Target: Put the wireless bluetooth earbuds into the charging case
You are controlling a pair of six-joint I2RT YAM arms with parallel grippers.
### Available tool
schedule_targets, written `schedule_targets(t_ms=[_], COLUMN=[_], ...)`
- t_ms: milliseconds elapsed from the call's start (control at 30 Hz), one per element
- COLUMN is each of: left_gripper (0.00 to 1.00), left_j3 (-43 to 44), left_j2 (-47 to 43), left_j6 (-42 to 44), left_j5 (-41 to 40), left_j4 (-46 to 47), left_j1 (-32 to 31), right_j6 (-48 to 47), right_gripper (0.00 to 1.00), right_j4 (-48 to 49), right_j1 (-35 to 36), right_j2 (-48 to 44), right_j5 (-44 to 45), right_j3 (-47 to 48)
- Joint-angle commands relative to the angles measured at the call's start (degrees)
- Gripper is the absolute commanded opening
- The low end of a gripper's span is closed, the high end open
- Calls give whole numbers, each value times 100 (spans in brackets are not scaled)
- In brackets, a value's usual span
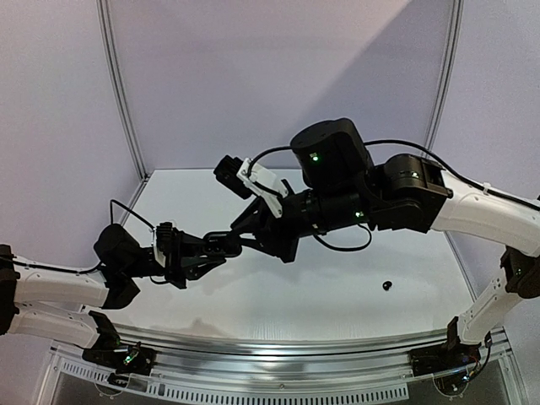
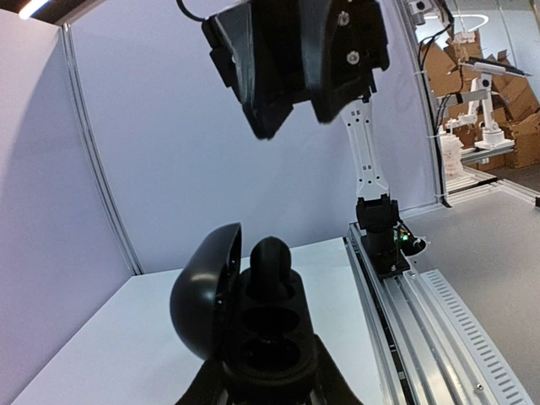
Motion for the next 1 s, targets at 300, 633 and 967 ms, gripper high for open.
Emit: schedule_targets(t_ms=[300, 633, 967], left_gripper=[0, 0, 0], left_j3=[20, 28, 29], left_j2=[39, 42, 34], left_j6=[60, 59, 42], left_j5=[-11, 6, 41], left_j4=[-83, -92, -101], left_j1=[69, 69, 69], right_j6=[-616, -703, -685], right_gripper=[19, 24, 25], right_j4=[-526, -476, -368], right_j1=[38, 38, 33], right_j2=[462, 498, 425], right_j5=[-8, 258, 537], right_j3=[299, 337, 346])
